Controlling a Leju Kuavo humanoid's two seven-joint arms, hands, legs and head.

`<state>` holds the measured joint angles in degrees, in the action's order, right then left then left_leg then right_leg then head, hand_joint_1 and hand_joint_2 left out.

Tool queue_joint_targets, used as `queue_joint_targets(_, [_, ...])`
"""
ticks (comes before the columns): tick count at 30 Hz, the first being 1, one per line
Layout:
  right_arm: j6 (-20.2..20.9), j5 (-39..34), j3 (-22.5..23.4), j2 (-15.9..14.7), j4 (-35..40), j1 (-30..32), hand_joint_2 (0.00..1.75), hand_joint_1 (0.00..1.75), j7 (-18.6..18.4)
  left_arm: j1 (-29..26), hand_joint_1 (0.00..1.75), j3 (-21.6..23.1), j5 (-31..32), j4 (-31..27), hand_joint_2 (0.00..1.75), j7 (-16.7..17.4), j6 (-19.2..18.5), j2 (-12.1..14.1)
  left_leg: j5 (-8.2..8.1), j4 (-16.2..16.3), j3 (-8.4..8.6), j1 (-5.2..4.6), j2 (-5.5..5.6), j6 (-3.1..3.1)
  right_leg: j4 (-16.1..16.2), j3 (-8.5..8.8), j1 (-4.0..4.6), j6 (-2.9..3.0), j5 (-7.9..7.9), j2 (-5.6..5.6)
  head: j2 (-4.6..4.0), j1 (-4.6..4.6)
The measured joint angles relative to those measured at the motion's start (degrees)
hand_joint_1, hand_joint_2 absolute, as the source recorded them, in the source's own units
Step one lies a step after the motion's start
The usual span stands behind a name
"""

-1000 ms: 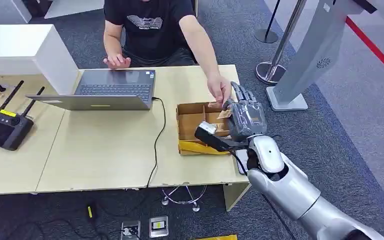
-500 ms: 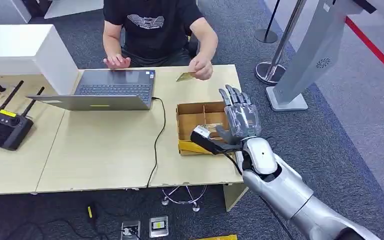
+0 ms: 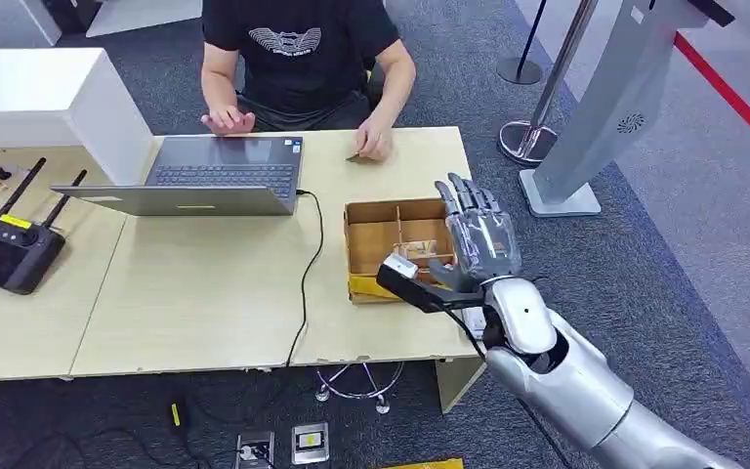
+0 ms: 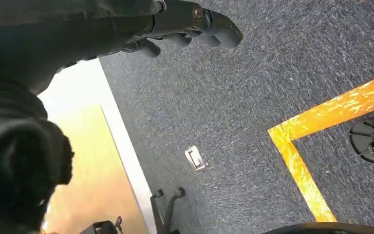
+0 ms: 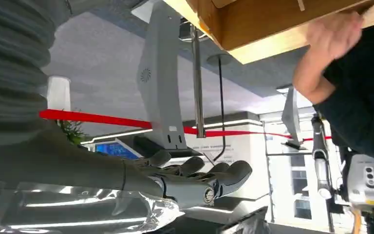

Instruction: Pass the card to the sensor for recognition and then transmit it.

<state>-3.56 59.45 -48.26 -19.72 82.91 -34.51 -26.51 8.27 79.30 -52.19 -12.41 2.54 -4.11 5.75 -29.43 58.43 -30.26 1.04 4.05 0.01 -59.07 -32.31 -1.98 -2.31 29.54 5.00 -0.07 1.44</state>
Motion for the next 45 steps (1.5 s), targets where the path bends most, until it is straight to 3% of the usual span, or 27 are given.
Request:
queue_joint_targets(6, [0.61,-0.72,-0.17,-1.38,4.04,1.28,1.75,0.00,0.02,0.01,0.00,0.00,-0.04,0.00,0.00,-0.52,0.00,-0.02,0.00,0.00,0.01,0.00,-0.01,0.00,0.00,0.01,0.00,0.00,0.00,0.00,0.00,-0.02])
queue_joint_targets(17, [-1.76,-1.66,-1.09,-1.42,4.13,2.37,1.75,0.00,0.33,0.01,0.00,0.00,0.13,0.00,0.00,-0.55,0.00,-0.02,0.00,0.00,-0.01,0.00,0.00,0.00,-0.01,0.01,0.00,0.00,0.00,0.00,0.00,-0.02])
queue_joint_targets(19, [-4.33,-2.21,-3.45,-1.07,1.50,2.74,1.75,0.00,1.25,0.05,0.00,0.00,-0.02,0.00,0.00,-0.55,0.00,-0.04,0.00,0.00,-0.05,0.00,0.01,0.00,-0.01,0.01,0.00,0.00,0.00,-0.02,0.00,-0.02])
queue_joint_targets(24, [-5.68,-1.97,-4.96,-0.52,-1.67,2.28,1.75,0.00,1.29,0.07,0.00,-0.15,-0.92,0.00,0.00,-0.74,0.00,-0.04,0.00,0.00,-0.05,0.01,0.03,0.00,-0.01,0.02,0.00,0.00,0.00,-0.03,0.00,0.02])
queue_joint_targets(45, [-8.70,-3.26,-7.43,1.86,-12.29,0.45,1.75,0.00,1.14,0.06,0.00,-0.74,-0.20,0.00,0.00,-2.40,0.00,-0.07,0.00,0.00,-0.05,0.01,0.02,0.00,-0.02,0.02,0.00,0.00,0.00,-0.02,0.00,0.00])
